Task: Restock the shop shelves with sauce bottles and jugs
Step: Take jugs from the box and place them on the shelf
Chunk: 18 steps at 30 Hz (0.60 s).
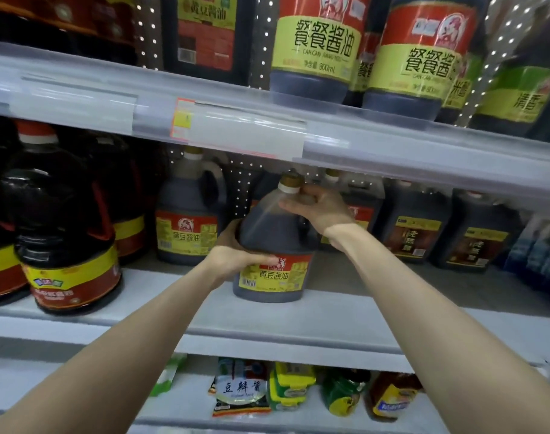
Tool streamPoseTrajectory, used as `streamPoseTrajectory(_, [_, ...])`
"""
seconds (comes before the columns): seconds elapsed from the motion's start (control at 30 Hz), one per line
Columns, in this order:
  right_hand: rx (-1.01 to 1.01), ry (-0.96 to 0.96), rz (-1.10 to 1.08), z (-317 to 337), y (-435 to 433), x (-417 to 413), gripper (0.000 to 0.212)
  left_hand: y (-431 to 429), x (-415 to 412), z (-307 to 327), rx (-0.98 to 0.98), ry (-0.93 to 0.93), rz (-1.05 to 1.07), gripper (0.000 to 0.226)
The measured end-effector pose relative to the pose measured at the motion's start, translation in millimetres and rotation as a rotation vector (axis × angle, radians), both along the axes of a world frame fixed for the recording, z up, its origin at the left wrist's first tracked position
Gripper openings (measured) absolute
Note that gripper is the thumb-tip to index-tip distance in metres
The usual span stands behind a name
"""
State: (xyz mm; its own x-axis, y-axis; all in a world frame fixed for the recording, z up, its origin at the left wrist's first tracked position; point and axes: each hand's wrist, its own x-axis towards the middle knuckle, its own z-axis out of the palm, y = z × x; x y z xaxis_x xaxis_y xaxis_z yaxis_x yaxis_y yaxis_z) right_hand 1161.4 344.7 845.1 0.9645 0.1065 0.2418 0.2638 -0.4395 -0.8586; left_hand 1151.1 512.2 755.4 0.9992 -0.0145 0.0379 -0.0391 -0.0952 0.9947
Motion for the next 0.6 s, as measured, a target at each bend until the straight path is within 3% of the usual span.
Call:
streamPoseTrajectory(0.2, [0.004,-0.041,0.033,-10,1,6,0.044,-3,3,-9,-0.007,-0.006,0.021,0.104])
streamPoseTrajectory(0.33, [-0.023,-0.084,-0.049,-25,-4,9,0.062,-4,-5,-15,-0.002,-0.054,-0.002,0.103])
streamPoseTrajectory(0.6, [0.224,0.219,-0.14,-88,-11,-6,0.087,-2,-13,-32,0.017,-0.057,0.029,0.079])
